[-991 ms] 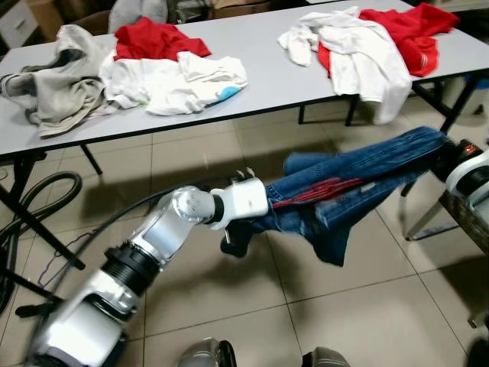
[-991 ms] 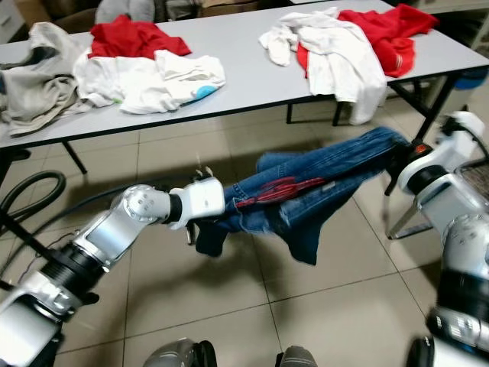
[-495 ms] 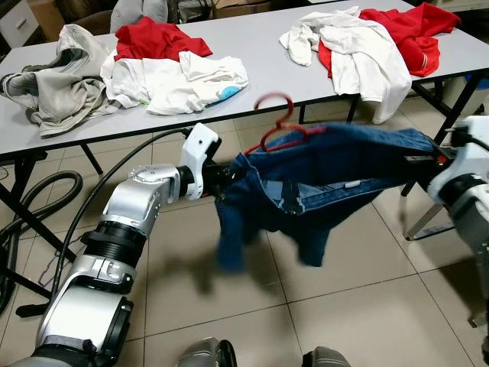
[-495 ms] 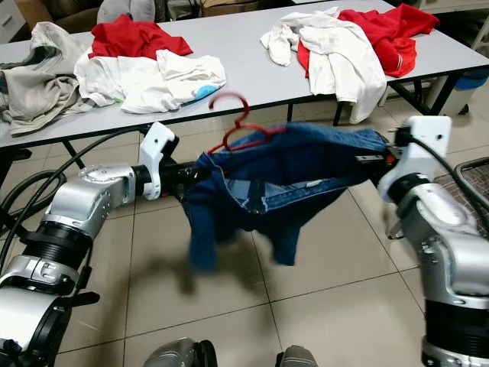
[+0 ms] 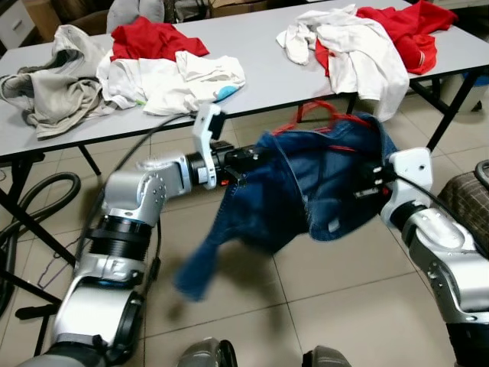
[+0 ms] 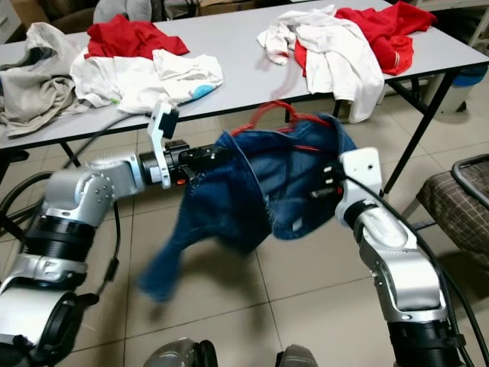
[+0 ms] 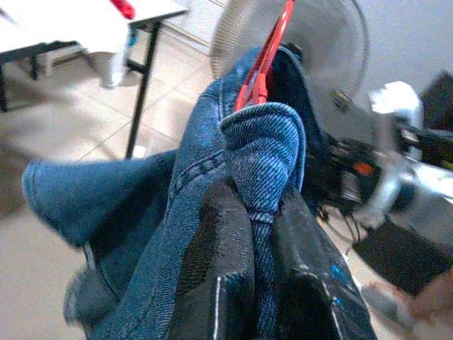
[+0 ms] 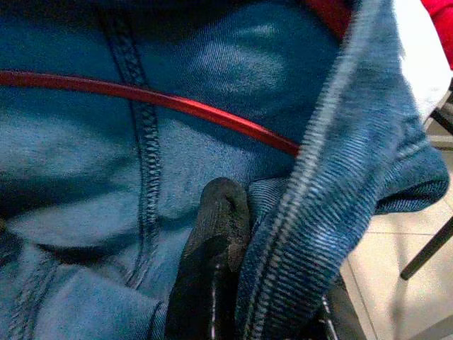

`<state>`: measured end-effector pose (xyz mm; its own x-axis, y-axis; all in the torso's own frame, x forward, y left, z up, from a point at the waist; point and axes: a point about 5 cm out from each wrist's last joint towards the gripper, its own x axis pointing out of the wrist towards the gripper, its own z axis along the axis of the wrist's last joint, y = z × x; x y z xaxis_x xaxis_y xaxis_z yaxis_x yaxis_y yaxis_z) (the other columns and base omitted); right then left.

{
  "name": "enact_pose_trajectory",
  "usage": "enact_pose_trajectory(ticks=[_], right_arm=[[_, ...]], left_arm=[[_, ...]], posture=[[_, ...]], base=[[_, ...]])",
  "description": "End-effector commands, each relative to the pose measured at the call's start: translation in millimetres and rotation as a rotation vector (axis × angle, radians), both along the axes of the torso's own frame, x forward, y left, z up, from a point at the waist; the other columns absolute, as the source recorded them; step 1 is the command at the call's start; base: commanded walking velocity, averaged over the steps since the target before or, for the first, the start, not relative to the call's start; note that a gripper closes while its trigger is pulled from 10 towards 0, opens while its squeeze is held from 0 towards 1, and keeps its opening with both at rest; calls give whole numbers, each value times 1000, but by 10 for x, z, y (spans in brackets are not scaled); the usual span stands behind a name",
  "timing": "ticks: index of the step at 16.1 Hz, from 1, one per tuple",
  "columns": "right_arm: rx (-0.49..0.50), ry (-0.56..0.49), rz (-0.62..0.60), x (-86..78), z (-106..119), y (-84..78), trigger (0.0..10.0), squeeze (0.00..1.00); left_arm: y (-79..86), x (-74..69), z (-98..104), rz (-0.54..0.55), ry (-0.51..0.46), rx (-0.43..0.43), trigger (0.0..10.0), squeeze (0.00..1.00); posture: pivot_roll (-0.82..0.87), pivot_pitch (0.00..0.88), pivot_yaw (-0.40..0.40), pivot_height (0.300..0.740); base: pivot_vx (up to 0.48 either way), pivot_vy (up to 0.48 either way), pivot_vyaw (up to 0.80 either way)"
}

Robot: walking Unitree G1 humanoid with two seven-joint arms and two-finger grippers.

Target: Hang hanger

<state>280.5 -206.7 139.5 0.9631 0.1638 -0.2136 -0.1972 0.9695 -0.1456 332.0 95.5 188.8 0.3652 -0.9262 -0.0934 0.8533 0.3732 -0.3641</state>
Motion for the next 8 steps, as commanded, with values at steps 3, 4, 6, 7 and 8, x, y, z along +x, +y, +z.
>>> enact_pose_trajectory(ticks=[3,4,6,7,8], right_arm=[[-101,64,4,-36,-147,-172,0,0],[-106,72,-6,-44,-162,-211,0,0],[-160,114,-61,-103,-244,-464,0,0],[-174,116,-56,-114,-254,-487,0,0],[-229,126,-22,-137,-280,-525,0,0]], left_arm=[[-15,-76,212,-93,-87,-54,0,0],[5,-58,216,-75,-93,-43,0,0],[183,70,299,45,-106,-78,0,0],[211,87,317,63,-107,-90,0,0],[265,110,350,88,-111,-108,0,0]], posture=[[-212,0,125,740],[-212,0,125,740],[-212,0,115,740],[-212,0,115,740],[-213,0,117,740]], base=[[0,0,0],[0,0,0],[0,0,0],[0,0,0],[0,0,0]])
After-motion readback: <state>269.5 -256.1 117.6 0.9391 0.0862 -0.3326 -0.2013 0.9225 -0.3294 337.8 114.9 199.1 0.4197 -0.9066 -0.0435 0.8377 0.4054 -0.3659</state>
